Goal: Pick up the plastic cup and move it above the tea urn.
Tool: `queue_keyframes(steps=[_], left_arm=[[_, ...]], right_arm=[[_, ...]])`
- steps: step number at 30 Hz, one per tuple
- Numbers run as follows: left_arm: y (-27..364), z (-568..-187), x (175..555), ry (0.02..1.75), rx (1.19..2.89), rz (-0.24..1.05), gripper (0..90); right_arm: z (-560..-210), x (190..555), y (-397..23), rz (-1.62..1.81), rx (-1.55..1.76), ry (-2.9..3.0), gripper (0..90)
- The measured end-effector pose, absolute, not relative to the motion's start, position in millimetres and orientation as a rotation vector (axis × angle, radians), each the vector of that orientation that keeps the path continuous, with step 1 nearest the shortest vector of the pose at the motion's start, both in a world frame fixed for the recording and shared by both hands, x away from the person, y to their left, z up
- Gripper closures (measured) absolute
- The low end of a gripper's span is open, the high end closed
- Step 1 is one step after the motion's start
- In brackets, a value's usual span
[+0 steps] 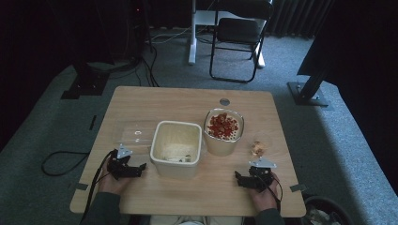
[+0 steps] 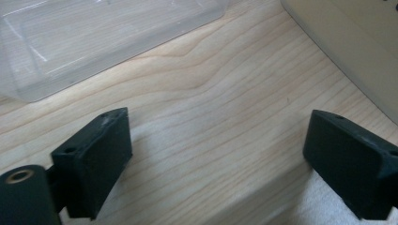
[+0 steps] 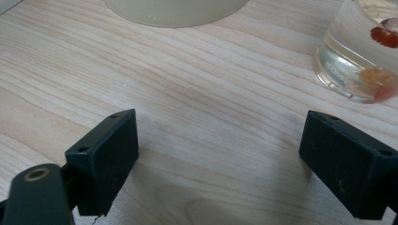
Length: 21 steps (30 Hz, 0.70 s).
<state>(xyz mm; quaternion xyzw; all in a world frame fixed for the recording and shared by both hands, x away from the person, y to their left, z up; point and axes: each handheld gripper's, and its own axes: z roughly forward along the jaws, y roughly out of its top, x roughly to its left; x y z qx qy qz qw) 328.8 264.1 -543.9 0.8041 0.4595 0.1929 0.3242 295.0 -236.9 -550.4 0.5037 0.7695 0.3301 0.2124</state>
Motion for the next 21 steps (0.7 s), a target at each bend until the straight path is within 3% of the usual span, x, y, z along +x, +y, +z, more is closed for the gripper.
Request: queue_keyframes(steps=[1,15,21], left_arm=[[265.8,-543.1,327.9,1.211,2.109,0.508,15.8],[276.2,-537.8,322.2,1.263,2.126,0.498,23.8],[282.3,-531.8,320.3,1.270,2.163,0.460,36.7]], right_arm=[[-550.3,294.9,-236.9,0.916,1.401,2.136,11.8],[-550.4,294.3,-236.4,0.915,1.405,2.129,11.9],[-550.4,294.3,-236.3,0.915,1.407,2.128,11.9]])
